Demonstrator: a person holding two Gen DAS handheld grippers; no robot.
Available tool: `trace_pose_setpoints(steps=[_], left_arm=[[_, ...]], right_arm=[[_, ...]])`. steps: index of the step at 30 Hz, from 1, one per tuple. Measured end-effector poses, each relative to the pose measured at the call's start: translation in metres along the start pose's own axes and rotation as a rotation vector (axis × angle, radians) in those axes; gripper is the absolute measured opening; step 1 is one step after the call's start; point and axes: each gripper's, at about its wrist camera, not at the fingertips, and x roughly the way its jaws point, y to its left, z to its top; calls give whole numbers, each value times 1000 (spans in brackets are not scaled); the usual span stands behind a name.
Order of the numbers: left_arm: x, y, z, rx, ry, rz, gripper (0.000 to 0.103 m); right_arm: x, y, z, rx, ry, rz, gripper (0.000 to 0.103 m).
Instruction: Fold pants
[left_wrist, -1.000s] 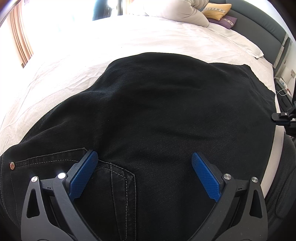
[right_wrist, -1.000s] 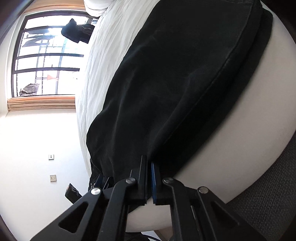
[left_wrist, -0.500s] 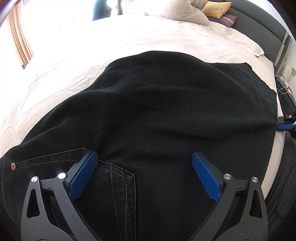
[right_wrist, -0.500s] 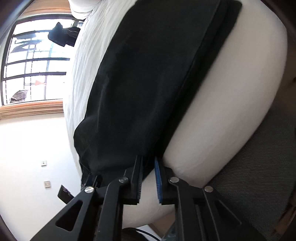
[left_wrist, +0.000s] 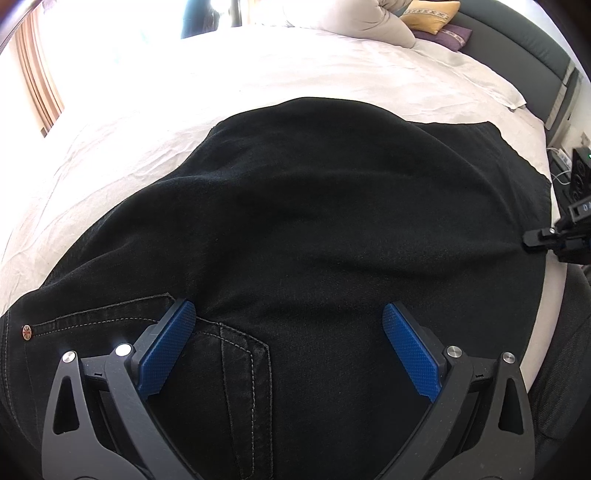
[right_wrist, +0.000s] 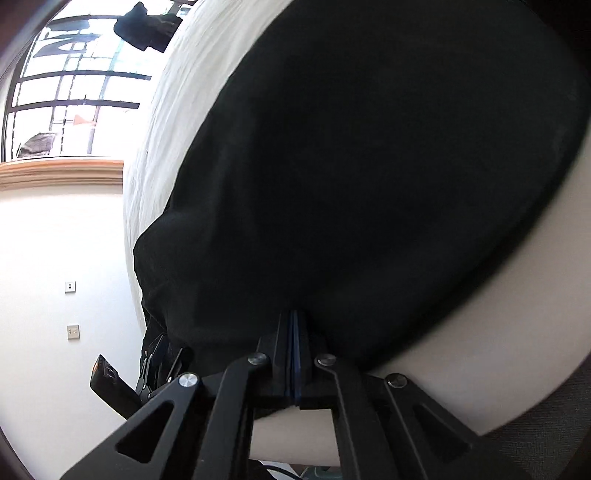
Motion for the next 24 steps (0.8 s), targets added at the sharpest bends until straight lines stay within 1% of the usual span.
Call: trace_pose_setpoints(steps=[1, 3, 4, 5, 7, 8, 9, 10, 11, 12, 13, 14, 15, 16, 17, 18, 19, 20, 22, 24], left_arm=[[-1, 1, 1, -2, 6, -1, 103], [-4, 2, 5, -11, 11, -6, 103], [-6, 4, 7, -21, 8, -10, 103], [-8, 7, 9, -38, 2, -13, 103], [-13, 11, 12, -61, -13, -16, 103], [-15, 13, 15, -68, -21, -19, 103], [-15, 15, 17, -69, -26, -17, 103], [-14, 17, 19, -65, -29, -8, 103], [-10, 19, 19, -59, -20, 3, 103], [-3, 22, 17, -60, 0, 4, 103], [4, 24, 13, -55, 14, -4, 102], [4, 24, 10, -41, -7, -6, 103], [3, 23, 8, -36, -20, -4, 103], [3, 22, 7, -28, -21, 2, 103], [3, 21, 7, -21, -19, 7, 103], [3, 22, 7, -21, -20, 6, 103], [3, 23, 6, -25, -24, 0, 103], [3, 23, 6, -29, -26, -7, 102], [3, 24, 6, -34, -29, -10, 102], [4, 23, 5, -29, -29, 1, 103]], right_arm=[[-12, -1, -1, -11, -19, -57, 0], [-32, 15, 2, -67, -71, -180, 0], [-37, 30, 5, -112, -96, -212, 10], [-38, 47, 7, -161, -104, -192, 12], [-21, 95, 9, -287, -59, -77, 13], [-6, 123, 8, -360, -21, -25, 17], [12, 149, 6, -424, 19, 23, 31], [32, 173, 5, -483, 64, 80, 40], [53, 193, 6, -533, 105, 137, 41], [72, 209, 9, -558, 127, 155, 41], [92, 217, 13, -556, 150, 137, 41], [111, 221, 19, -542, 186, 120, 41], [128, 221, 26, -546, 206, 94, 41], [139, 217, 33, -562, 193, 35, 41], [146, 210, 44, -543, 198, 14, 36], [147, 200, 51, -503, 203, 20, 11], [141, 189, 59, -471, 191, 38, 0], [132, 178, 66, -439, 156, 50, 0], [105, 157, 77, -385, 67, 4, 0], [81, 147, 84, -365, 1, -100, 0]])
